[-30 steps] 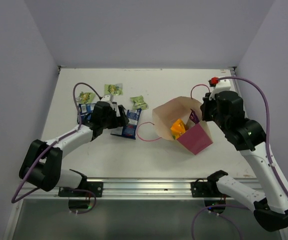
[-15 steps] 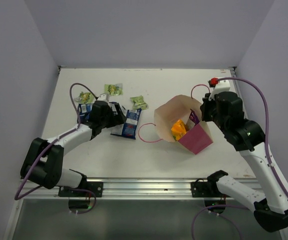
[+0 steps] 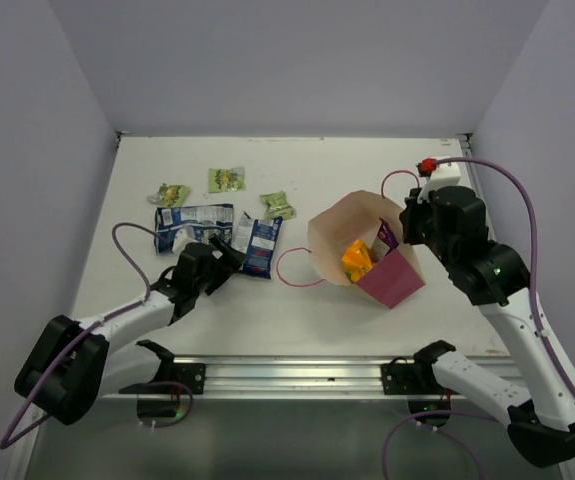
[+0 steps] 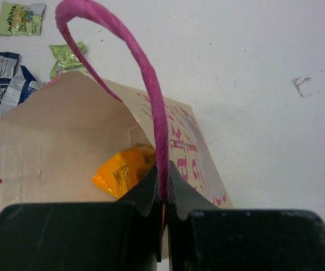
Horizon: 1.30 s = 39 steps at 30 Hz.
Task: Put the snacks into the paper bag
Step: Pick up the snack from the center of the board.
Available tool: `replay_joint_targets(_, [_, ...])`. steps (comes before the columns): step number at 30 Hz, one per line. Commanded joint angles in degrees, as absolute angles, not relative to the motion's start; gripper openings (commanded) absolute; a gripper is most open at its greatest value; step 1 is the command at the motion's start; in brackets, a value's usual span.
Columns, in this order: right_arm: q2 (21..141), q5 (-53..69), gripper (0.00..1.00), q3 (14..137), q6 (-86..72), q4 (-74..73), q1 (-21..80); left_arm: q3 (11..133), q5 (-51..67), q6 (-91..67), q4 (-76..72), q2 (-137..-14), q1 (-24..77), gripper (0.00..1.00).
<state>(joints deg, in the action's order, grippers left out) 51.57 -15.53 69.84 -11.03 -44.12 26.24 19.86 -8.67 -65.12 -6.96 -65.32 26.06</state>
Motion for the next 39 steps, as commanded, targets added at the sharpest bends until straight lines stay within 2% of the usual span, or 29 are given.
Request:
replay_joint_targets(1, [49.57, -15.38, 0.00, 70.58, -10.81, -37.27, 26.28, 19.42, -15.80, -73.12, -14.67, -67.57, 29.70, 0.93])
replay_joint_targets(9, [48.96, -14.41, 0.00, 70.49, -10.99, -37.18, 26.28, 18.81, -17.92, -81.65, -24.60, -75.84, 34.19, 0.88])
replay_joint_targets(17, [48.17, -14.41, 0.00, 70.31, -10.90, -37.27, 26.28, 20.48, -22.85, -84.64, -24.26, -80.50, 35.59, 0.82])
replay_joint_targets(20, [47.99, -14.41, 0.00, 70.22, -10.90, -37.27, 26.37, 20.48, -23.47, -85.08, -24.08, -82.52, 35.60, 0.74])
replay_joint_targets(30, [47.73, -13.97, 0.00, 69.96, -10.90, -37.53, 26.37, 20.13, -23.73, -85.96, -27.60, -88.94, 35.25, 0.38])
replay_joint_targets(33, [47.55, -14.24, 0.00, 69.70, -10.81, -37.53, 26.37, 19.95, -23.47, -85.61, -28.04, -89.65, 34.72, 0.17])
replay_joint_targets(36, [47.55, -14.15, 0.00, 69.61, -10.81, -37.53, 26.37, 19.07, -22.86, -84.29, -29.52, -89.47, 33.93, 0.03])
replay_joint_targets(39, [47.55, -14.15, 0.00, 69.70, -10.81, -37.53, 26.37, 17.41, -20.83, -82.80, -31.81, -88.16, 32.52, 0.00])
